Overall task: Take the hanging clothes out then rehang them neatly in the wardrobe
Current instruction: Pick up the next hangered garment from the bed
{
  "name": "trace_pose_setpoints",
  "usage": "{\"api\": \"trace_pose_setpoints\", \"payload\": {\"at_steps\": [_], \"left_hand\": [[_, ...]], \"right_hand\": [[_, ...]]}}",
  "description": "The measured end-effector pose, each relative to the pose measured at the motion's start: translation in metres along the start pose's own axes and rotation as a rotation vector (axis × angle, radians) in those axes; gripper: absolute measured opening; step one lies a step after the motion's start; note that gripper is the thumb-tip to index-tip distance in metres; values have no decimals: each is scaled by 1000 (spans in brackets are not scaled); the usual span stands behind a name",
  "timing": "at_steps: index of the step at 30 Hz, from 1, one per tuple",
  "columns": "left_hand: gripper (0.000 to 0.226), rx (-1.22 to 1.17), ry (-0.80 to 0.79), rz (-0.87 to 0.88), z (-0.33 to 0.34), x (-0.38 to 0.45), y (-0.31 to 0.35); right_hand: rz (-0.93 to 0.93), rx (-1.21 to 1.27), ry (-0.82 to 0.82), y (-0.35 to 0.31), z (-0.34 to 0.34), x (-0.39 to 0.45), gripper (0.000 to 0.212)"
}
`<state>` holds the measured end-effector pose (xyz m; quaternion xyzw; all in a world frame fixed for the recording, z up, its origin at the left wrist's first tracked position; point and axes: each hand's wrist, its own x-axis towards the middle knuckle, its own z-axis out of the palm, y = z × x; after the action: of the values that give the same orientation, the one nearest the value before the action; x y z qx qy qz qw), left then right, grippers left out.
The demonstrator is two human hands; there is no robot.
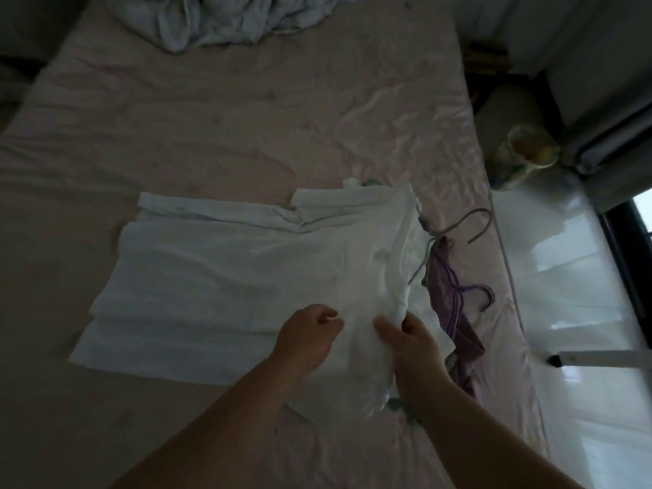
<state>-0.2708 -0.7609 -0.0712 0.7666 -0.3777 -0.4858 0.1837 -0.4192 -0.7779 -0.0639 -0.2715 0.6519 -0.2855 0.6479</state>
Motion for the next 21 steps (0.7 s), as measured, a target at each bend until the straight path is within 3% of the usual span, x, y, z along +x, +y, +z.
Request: {"api": "trace_pose_setpoints", "payload": {"at_steps": [3,8,10,13,18,21], "left_hand": [[10,-173,44,120,-37,-34,49],[40,1,130,252,-101,-90,87],[37,89,224,299,-127,-113,91],[20,84,345,328,-165,-142,89],[14,33,451,356,-231,-189,78],[15,95,495,360,-276,-216,65]], "right_hand": [[-121,-99,-66,-24,33,-47,11],[-309,-236,-199,-61,80,-121,9],[-386,-355,-246,-71,98,-149,17],[-486,-487,-278,-82,122,-184,10],[-621,-648,-410,-101,157,-227,16],[-711,-709,-405,-123,169,-237,15]]}}
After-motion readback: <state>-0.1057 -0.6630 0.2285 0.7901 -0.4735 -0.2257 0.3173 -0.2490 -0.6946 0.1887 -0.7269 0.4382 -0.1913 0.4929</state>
